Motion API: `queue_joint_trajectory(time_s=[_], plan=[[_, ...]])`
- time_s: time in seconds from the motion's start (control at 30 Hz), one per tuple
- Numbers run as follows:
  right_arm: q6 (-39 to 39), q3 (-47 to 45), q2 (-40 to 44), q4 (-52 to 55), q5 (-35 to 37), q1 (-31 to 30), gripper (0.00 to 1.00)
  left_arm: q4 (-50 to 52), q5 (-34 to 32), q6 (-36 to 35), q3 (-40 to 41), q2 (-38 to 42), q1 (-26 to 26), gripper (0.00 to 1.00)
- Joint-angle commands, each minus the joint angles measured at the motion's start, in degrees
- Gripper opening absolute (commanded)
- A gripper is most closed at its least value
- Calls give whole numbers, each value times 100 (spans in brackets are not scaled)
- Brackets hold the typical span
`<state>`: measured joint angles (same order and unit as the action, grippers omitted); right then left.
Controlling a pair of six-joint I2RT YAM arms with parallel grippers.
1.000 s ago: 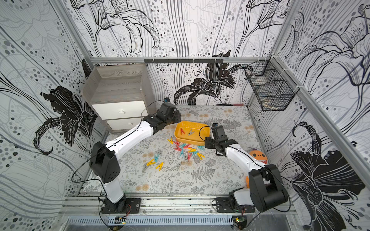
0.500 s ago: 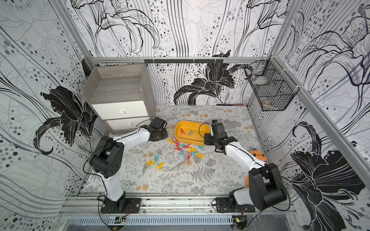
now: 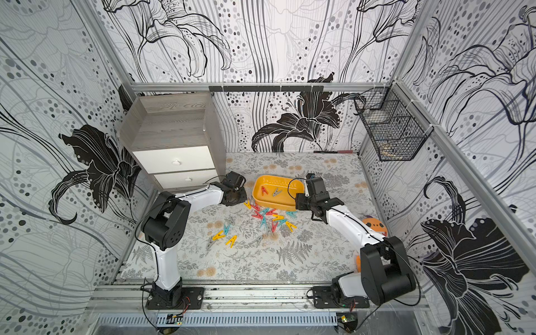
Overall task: Put the clothespins into the storage box
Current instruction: Pick up the clothespin from the center of the board, then place the clothespin in the storage box.
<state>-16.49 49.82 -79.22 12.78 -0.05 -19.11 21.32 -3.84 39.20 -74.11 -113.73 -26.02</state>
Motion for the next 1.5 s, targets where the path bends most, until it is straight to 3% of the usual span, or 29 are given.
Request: queue_joint_trajectory(time_s=[0.0,0.33,0.67,0.97,1.23,1.47], plan=[[32,120,-85,-41,-96,-40,66,-161,-20,35,-113,-95,-83,25],[40,32,-77,-80,-113,-40,65,-69,-39,18,-179,-226,-173,25],[67,-30,7,-35,-57,-40,65,68,-117,-111,-344,-203,-158,6],[89,-36,90,45,22,-40,65,387,-503,-313,-615,562,-172,6],[69,45,51,51,42,-40,65,526,-452,-426,-1581,535,-489,6],[32,62,55,66,38,-40,65,1261,-648,-704,-3085,-800,-963,6]])
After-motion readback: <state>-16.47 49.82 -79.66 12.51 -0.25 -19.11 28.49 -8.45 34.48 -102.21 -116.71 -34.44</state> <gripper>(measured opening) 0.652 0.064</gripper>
